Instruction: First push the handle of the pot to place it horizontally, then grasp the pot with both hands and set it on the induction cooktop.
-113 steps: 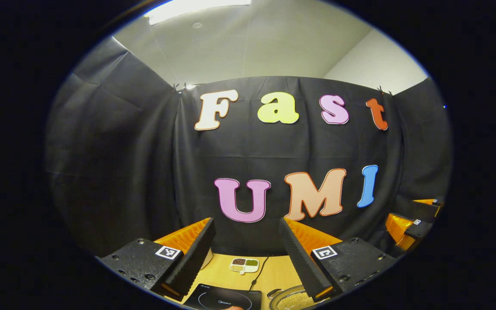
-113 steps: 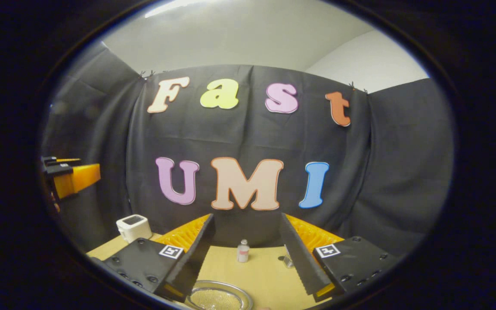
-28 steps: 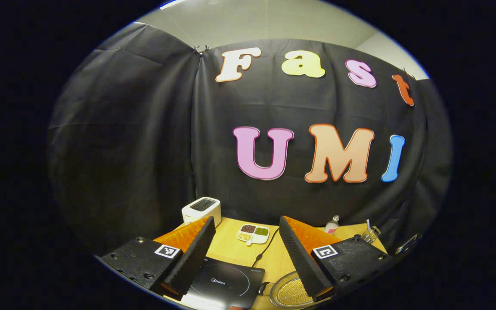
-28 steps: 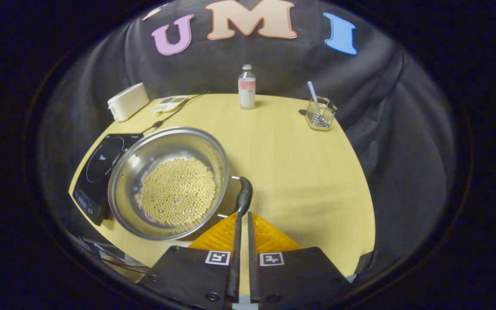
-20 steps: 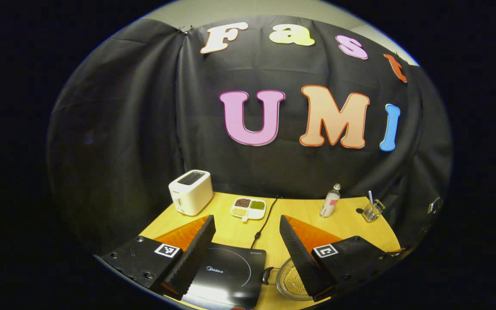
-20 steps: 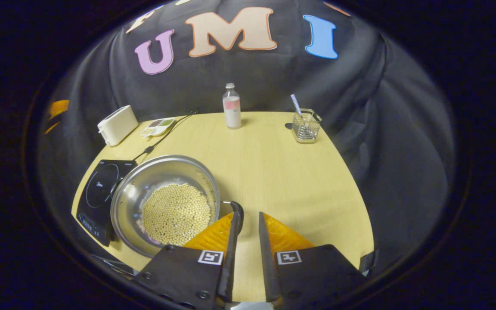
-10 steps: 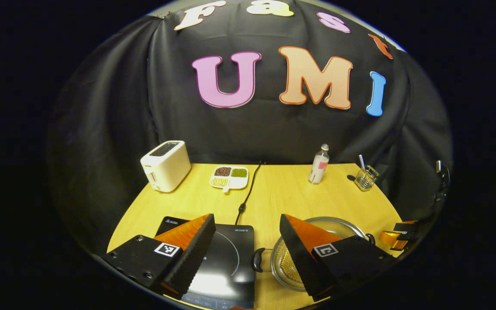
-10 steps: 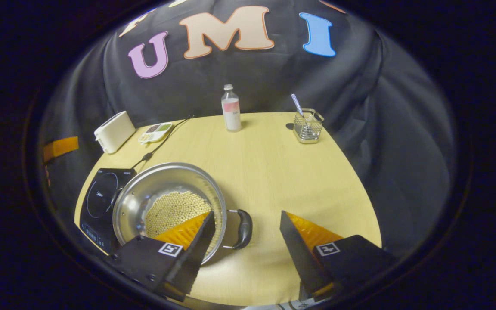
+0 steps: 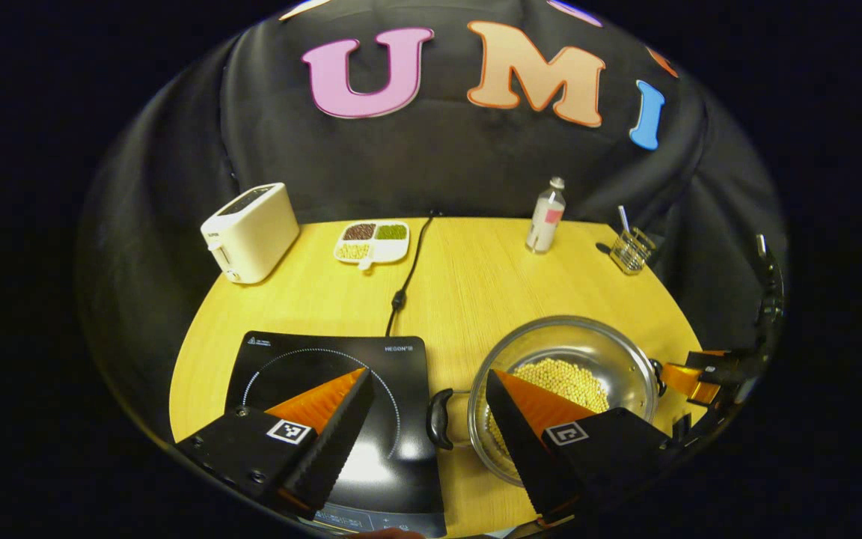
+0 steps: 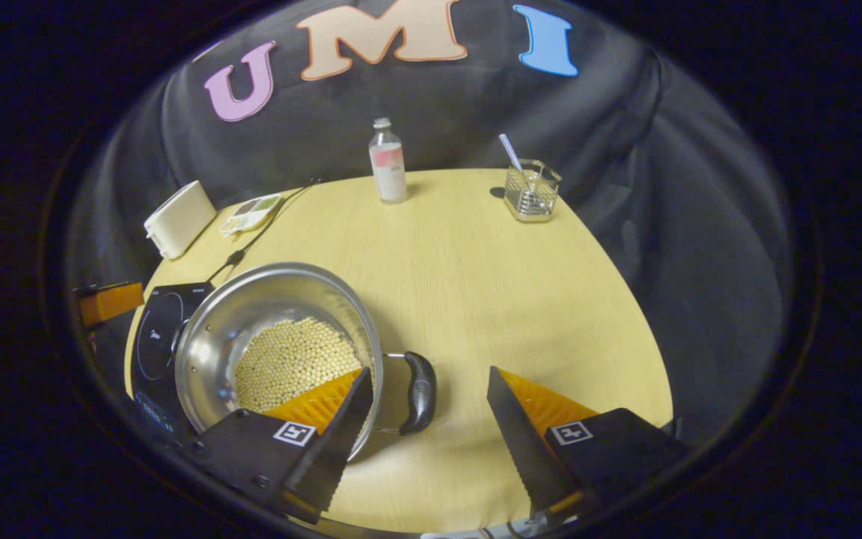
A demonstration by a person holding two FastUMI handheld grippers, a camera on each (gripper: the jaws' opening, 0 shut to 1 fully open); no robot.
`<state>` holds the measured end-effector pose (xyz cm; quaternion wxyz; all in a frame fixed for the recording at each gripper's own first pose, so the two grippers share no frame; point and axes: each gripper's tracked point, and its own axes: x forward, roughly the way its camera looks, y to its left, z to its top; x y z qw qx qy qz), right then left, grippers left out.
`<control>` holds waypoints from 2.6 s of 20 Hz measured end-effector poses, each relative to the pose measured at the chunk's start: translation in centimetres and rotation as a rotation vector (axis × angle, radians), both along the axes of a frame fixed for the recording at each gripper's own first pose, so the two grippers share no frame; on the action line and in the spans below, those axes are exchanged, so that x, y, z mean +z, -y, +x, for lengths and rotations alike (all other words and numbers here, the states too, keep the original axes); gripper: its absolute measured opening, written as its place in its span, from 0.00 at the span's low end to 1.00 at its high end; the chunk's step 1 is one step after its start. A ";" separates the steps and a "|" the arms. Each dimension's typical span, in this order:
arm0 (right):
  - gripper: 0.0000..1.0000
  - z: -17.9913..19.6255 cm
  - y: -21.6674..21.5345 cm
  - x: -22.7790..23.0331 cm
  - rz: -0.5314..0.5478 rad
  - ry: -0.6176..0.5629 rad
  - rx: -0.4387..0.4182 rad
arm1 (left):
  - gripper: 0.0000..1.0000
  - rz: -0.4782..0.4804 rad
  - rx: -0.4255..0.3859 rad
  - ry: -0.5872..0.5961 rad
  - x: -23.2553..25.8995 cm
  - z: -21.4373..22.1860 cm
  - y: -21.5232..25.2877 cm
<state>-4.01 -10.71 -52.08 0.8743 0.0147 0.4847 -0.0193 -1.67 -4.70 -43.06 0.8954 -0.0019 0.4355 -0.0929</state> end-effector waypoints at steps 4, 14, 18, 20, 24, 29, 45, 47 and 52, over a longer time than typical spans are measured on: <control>0.98 -0.3 -0.3 -1.3 0.014 -0.043 -0.021 | 0.98 -0.026 -0.012 -0.079 -2.2 -0.9 0.8; 0.98 -0.4 -0.8 -2.6 0.012 -0.085 -0.032 | 0.98 -0.048 -0.027 -0.214 -6.3 -2.5 1.6; 0.96 -0.8 -1.0 -3.4 0.018 -0.110 -0.027 | 0.98 -0.071 -0.038 -0.255 -7.4 -2.9 2.6; 0.96 -0.9 -1.1 -3.8 0.017 -0.122 -0.022 | 0.97 -0.069 -0.043 -0.278 -8.0 -3.1 2.8; 0.96 -1.3 -1.2 -4.8 0.032 -0.151 -0.024 | 0.96 -0.055 -0.054 -0.281 -8.4 -3.0 3.1; 0.92 -1.6 -2.3 -5.7 0.105 -0.185 -0.039 | 0.92 0.007 -0.083 -0.268 -8.7 -2.9 2.8; 0.47 -1.2 -2.8 -4.2 0.146 -0.151 -0.093 | 0.70 0.100 -0.154 -0.190 -7.2 -1.2 2.5; 0.47 -0.6 -3.6 -3.5 0.171 -0.125 -0.082 | 0.62 -0.002 -0.238 -0.124 -5.5 -0.1 6.5; 0.47 -0.2 -4.7 -4.0 0.173 -0.148 -0.085 | 0.48 0.031 -0.239 -0.138 -6.2 -0.1 7.7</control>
